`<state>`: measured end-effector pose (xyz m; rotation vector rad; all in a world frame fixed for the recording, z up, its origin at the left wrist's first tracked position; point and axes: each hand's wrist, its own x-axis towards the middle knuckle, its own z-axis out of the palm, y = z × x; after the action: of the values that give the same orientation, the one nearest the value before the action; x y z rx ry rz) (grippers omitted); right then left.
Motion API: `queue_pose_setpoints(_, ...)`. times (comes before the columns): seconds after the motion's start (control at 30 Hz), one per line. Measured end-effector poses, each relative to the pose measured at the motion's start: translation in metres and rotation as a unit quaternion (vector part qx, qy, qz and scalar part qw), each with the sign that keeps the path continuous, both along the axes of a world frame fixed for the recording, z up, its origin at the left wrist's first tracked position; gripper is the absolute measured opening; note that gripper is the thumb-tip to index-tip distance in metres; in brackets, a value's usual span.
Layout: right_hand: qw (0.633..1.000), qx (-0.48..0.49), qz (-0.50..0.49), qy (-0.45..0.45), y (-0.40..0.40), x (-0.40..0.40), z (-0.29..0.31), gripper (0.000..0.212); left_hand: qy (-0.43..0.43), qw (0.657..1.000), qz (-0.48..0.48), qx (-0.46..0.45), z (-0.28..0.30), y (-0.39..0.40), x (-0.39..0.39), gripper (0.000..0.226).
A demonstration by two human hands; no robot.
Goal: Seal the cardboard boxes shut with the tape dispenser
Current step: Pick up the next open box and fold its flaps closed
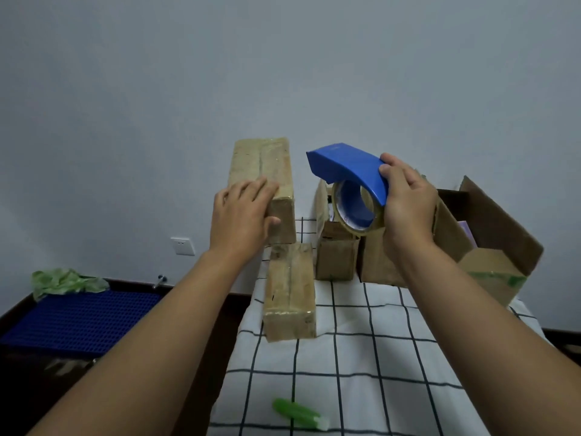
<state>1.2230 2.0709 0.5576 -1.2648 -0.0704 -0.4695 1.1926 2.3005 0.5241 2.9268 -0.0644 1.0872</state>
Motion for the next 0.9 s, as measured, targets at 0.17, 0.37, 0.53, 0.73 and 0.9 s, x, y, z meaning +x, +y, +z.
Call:
queue_pose_setpoints(0.17,1.000,-0.001,-0.009,-0.003,0.004,0.032,-0.005,0.016,0.026,1.000,-0.007,-0.010,-0.012,-0.005,0.049,0.059)
queue_pose_setpoints(0.37,1.000,-0.008,-0.011,0.009,0.004,0.072,-0.017,0.017,0.058,0.998,-0.010,-0.025,-0.036,-0.011,0.101,0.058)
queue_pose_setpoints(0.53,0.999,-0.023,-0.019,0.022,0.005,0.103,-0.034,0.017,0.084,0.996,-0.020,-0.030,-0.053,-0.007,0.142,0.058)
queue_pose_setpoints(0.73,0.999,-0.037,-0.024,0.017,0.007,0.120,-0.051,0.018,0.118,0.993,-0.021,-0.025,-0.083,-0.007,0.171,0.060)
queue_pose_setpoints(0.9,0.999,-0.034,-0.016,-0.001,0.009,0.120,-0.054,0.018,0.126,0.991,-0.027,-0.031,-0.095,-0.010,0.180,0.059)
